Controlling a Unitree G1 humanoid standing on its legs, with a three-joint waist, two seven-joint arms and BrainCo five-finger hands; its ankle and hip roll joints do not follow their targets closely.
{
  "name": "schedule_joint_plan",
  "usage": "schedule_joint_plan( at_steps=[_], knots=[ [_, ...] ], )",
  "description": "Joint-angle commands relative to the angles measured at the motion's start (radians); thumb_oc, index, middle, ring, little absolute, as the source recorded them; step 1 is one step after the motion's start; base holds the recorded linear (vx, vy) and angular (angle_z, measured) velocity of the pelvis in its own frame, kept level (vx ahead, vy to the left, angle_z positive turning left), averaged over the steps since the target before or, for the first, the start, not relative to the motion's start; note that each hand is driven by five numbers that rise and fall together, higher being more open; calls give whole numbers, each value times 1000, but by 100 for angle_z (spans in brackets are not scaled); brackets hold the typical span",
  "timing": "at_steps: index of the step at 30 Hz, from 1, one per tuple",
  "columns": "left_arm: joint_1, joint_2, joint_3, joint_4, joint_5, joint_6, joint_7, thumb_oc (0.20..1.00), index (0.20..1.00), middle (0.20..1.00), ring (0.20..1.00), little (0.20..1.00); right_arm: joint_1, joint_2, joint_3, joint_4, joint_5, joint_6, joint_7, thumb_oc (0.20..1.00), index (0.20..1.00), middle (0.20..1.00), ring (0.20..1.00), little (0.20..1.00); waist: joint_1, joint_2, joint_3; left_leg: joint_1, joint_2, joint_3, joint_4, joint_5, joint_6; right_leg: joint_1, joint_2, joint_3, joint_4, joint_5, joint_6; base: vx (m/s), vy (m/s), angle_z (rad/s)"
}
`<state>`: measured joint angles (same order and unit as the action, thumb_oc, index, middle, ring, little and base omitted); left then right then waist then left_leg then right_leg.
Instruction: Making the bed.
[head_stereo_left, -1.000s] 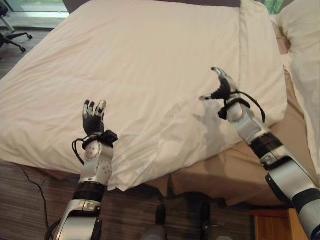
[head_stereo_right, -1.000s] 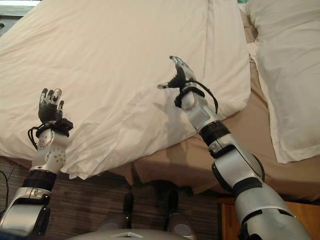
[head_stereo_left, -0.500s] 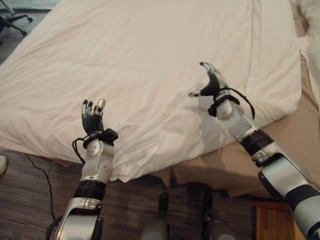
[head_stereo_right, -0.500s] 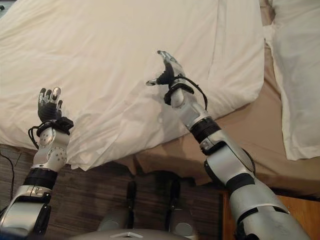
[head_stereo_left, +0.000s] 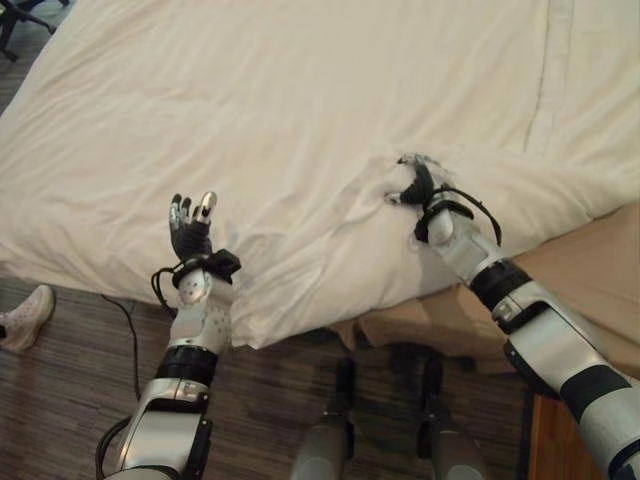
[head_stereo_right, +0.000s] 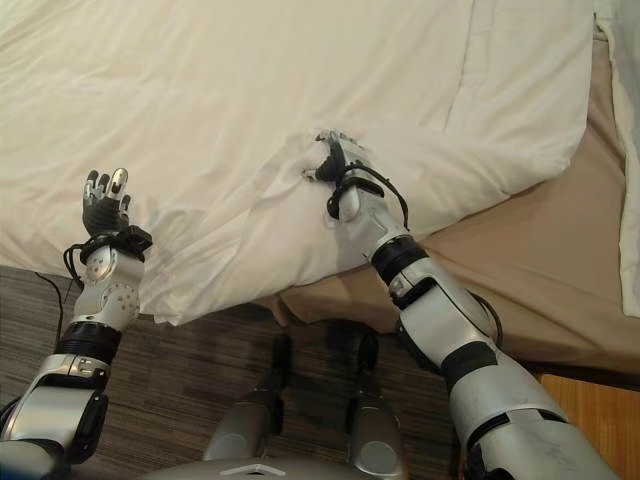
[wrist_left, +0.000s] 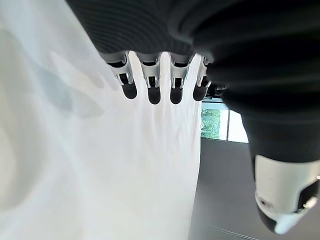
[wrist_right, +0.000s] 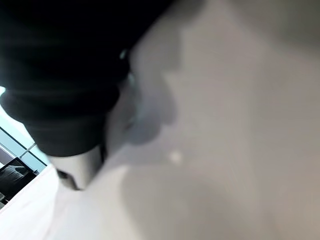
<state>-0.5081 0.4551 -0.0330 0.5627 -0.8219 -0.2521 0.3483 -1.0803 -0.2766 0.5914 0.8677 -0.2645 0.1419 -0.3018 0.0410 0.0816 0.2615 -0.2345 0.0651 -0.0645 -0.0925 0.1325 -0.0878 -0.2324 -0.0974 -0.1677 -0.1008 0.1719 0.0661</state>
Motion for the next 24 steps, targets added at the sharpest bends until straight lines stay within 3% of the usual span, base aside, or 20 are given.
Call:
schedule_joint_plan(
  at_steps=[1,2,7,8,10,17,24],
  knots=[
    [-51,36,-17,-14,6,-46,-15,1000,1000,1000,1000,1000,-49,28,-60,-25,81,-43,-62,200,200,200,200,200,-18,-70,-37,93,-35,68,5,-107,0,85,-78,100,13,-120,45,81,36,0],
    [-42,23,-20,-28,8,-39,-20,1000,1000,1000,1000,1000,1,12,-93,-75,103,-56,-81,200,200,200,200,200,-34,-85,-61,131,-32,81,5,-122,7,116,-79,106,13,-127,49,44,45,-1],
    [-34,18,-20,-39,10,-36,-20,1000,1000,1000,1000,1000,22,8,-103,-94,107,-56,-82,200,200,200,200,200,-36,-89,-66,147,-31,87,5,-128,9,128,-80,109,13,-129,50,6,29,-25],
    [111,-21,27,-167,38,-3,-39,1000,1000,1000,1000,1000,239,-72,-198,-308,102,-60,-65,200,200,200,200,200,-81,-113,-108,222,-22,121,5,-155,24,171,-71,147,13,-137,56,29,88,-4],
    [193,-37,58,-221,58,20,-51,1000,1000,1000,1000,1000,356,-108,-256,-403,76,-55,-59,200,200,200,200,200,-100,-119,-118,245,-16,136,5,-162,28,183,-67,161,13,-139,57,7,65,-29],
    [419,-120,132,-374,100,72,-90,1000,1000,1000,1000,1000,742,-129,-513,-580,75,-66,-76,200,200,200,200,200,-164,-98,-136,287,0,184,5,-176,35,196,-56,194,13,-142,60,-24,24,-39],
    [490,-164,145,-426,111,91,-108,1000,1000,1000,1000,1000,890,-145,-639,-569,69,-59,-110,200,200,200,200,200,-208,-73,-138,309,14,232,5,-180,35,185,-41,248,13,-137,63,-18,-20,-26]
  ],
)
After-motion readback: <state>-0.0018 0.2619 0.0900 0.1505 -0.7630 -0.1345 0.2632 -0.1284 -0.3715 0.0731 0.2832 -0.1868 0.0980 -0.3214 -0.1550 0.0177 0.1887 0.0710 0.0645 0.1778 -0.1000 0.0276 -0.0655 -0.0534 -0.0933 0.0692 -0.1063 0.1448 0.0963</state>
